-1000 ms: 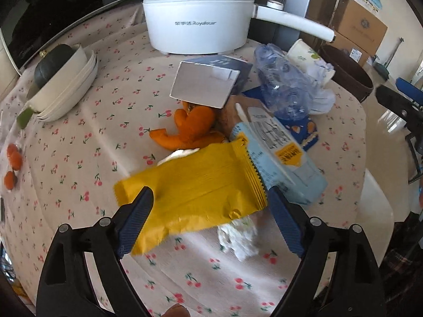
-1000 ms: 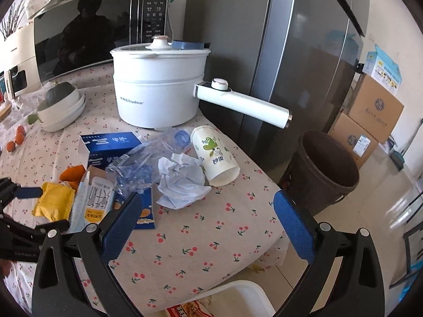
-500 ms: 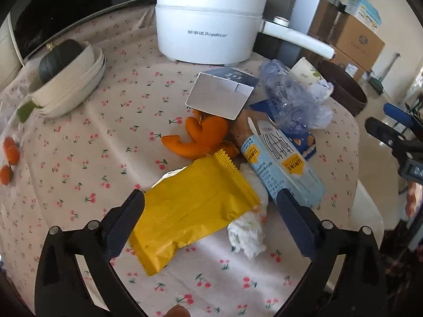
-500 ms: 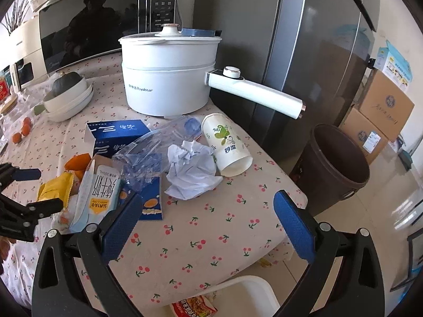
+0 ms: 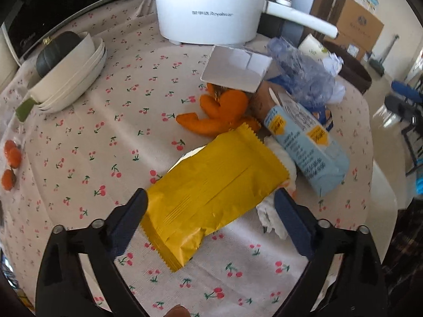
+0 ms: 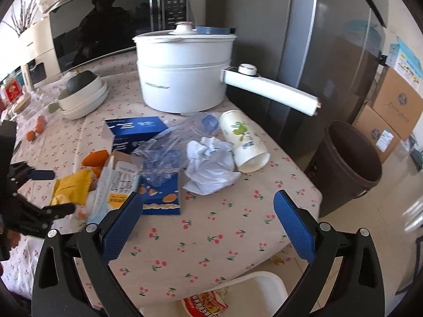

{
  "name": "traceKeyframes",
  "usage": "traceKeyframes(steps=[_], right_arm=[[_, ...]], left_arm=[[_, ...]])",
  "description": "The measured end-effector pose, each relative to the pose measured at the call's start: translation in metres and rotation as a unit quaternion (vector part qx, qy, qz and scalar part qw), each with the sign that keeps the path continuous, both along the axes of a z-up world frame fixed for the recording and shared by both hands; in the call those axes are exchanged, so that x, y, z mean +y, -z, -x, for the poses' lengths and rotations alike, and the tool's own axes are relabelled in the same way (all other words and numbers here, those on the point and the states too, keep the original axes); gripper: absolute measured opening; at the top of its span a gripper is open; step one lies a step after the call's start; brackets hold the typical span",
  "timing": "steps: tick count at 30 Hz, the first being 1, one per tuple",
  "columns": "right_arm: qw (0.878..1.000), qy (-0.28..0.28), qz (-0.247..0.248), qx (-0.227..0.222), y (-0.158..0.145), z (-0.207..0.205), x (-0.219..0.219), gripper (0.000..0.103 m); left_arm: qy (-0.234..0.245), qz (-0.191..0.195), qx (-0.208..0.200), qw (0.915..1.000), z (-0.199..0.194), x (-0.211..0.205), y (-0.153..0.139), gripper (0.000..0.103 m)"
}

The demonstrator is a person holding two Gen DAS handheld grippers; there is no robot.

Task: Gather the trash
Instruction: 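Move the left tool back to the table and grasp the yellow snack packet, then lift the yellow packet with the left tool while the right tool grasps the milk carton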

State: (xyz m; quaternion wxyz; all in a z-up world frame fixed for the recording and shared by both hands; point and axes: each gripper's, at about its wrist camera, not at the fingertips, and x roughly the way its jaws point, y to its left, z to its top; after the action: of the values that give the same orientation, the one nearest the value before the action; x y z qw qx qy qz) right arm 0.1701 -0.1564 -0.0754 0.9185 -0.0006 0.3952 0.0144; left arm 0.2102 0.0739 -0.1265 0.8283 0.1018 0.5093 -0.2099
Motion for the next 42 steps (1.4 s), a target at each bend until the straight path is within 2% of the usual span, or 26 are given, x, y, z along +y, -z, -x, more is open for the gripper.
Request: traceKeyframes(steps=[3,5,6,7,8,9,13,14,15,17,20,25,29,32,34,35,36,39,42], right_arm=[[1.0,-0.012,-0.012,0.012,0.004,-0.002,0.006,0.096],[1.0,-0.016,-0.014,0.02,0.008,-0.003,0.009,0.096],[1.0,-0.017,-0.014,0.022,0.009,-0.003,0.01,0.096],[0.999,-0.019,-0.013,0.025,0.011,-0.003,0.012,0.096],[0.999,-0.02,-0.012,0.027,0.012,-0.003,0.013,0.096],[0.999,-0.021,-0.01,0.03,0.013,-0.004,0.015,0.096],[0.999,-0.021,-0.012,0.038,0.016,-0.004,0.017,0.096],[0.999,-0.021,-0.014,0.04,0.016,-0.004,0.017,0.096],[0.999,-0.021,-0.017,0.042,0.017,-0.005,0.017,0.096],[0.998,-0.02,-0.023,0.048,0.018,-0.005,0.017,0.096],[0.998,-0.019,-0.032,0.054,0.019,-0.003,0.018,0.096],[0.998,-0.022,-0.028,0.048,0.016,0.0,0.019,0.096],[0.998,-0.021,-0.032,0.052,0.018,-0.002,0.017,0.096],[0.998,-0.021,-0.035,0.054,0.02,-0.005,0.018,0.096],[0.997,-0.023,-0.037,0.058,0.024,-0.008,0.02,0.096],[0.997,-0.024,-0.037,0.058,0.024,-0.008,0.022,0.096],[0.997,-0.028,-0.036,0.057,0.025,-0.009,0.026,0.096],[0.997,-0.042,-0.034,0.057,0.027,-0.01,0.036,0.096],[0.996,-0.055,-0.045,0.062,0.028,-0.012,0.047,0.096]], left_arm=[[-0.005,0.019,0.011,0.9997,-0.002,0.003,0.005,0.091],[-0.025,0.053,0.032,0.9978,-0.006,0.015,0.011,0.091],[-0.033,0.064,0.038,0.9967,-0.008,0.02,0.013,0.087],[-0.044,0.081,0.044,0.9948,-0.01,0.026,0.014,0.082],[-0.051,0.084,0.046,0.9941,-0.011,0.029,0.013,0.062],[-0.059,0.074,0.049,0.9943,-0.012,0.031,0.015,0.048],[-0.068,0.078,0.055,0.9931,-0.009,0.033,0.014,0.031],[-0.067,0.077,0.05,0.9935,-0.007,0.032,0.012,0.023],[-0.067,0.075,0.047,0.9938,-0.006,0.031,0.01,0.022],[-0.063,0.059,0.034,0.9957,0.0,0.027,0.005,0.023],[-0.058,0.023,0.007,0.998,0.004,0.017,0.001,0.077],[-0.049,-0.033,-0.018,0.9981,0.001,0.0,0.006,0.076],[-0.056,-0.047,-0.03,0.9969,-0.005,-0.001,0.005,0.073],[-0.068,-0.05,-0.007,0.9964,-0.011,0.004,0.017,0.075],[-0.07,-0.025,-0.001,0.9972,-0.013,0.008,0.018,0.063],[-0.069,-0.004,0.01,0.9976,-0.014,0.009,0.015,0.04],[-0.068,0.004,0.007,0.9977,-0.013,0.009,0.01,0.028],[-0.065,0.015,0.003,0.9978,-0.007,0.006,0.0,0.016],[-0.074,0.015,-0.016,0.997,0.002,0.006,-0.014,0.015]])
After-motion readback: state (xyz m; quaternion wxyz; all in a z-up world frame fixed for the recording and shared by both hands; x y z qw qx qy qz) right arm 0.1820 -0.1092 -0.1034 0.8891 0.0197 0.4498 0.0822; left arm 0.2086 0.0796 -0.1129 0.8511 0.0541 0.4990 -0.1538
